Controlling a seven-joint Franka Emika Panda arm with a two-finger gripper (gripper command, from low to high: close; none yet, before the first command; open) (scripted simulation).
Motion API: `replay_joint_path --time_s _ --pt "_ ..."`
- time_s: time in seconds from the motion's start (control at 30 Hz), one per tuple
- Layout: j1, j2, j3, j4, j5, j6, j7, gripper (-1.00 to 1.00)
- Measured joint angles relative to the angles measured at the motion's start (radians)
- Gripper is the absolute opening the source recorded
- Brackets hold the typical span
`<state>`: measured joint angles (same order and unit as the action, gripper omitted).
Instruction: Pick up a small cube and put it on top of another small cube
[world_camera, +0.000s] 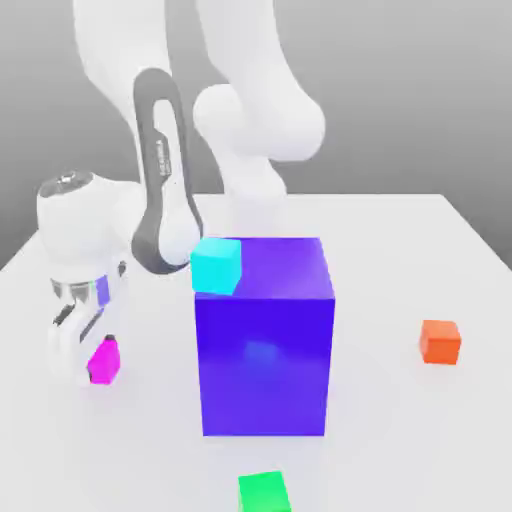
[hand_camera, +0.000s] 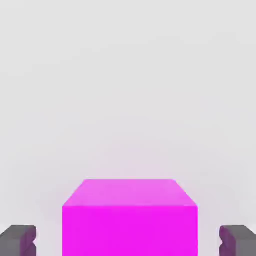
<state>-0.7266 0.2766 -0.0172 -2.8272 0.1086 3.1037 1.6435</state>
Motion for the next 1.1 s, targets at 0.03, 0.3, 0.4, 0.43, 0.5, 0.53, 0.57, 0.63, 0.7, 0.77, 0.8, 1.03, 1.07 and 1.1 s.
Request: replay_joint_path --time_s 0.03,0.3,0.4,0.43,0.5,0.53,0.57,0.63,0.7,0.77,0.8,1.03,1.07,1.1 --pt "0.000 0.000 0.000 0.000 0.000 0.000 0.000 -1.00" --pt "0.024 -0.128 -0.035 -0.024 -0.049 -0.102 0.038 -1.00" --pt "0.023 -0.235 -0.048 -0.045 -0.094 -0.189 0.070 -1.00" --pt "0.034 -0.251 -0.040 -0.041 -0.102 -0.206 0.054 -1.00" --pt "0.073 -0.251 -0.012 -0.017 -0.109 -0.222 -0.016 -1.00" --pt "0.096 -0.245 0.003 -0.001 -0.109 -0.226 -0.060 -1.00" --pt "0.114 -0.237 0.015 0.015 -0.112 -0.230 -0.106 -1.00" --pt "0.107 -0.220 0.017 0.044 -0.145 -0.241 -0.201 -1.00" --pt "0.099 -0.202 0.010 0.071 -0.193 -0.255 -0.296 -1.00" --pt "0.087 -0.184 0.006 0.098 -0.242 -0.268 -0.393 -1.00" --pt "0.082 -0.175 0.004 0.112 -0.268 -0.275 -0.441 -1.00" --pt "0.038 -0.113 -0.012 0.204 -0.453 -0.316 -0.773 -1.00" --pt "0.043 -0.102 -0.005 0.228 -0.478 -0.330 -0.818 -1.00" --pt "0.054 -0.089 0.008 0.258 -0.503 -0.348 -0.862 -1.00"
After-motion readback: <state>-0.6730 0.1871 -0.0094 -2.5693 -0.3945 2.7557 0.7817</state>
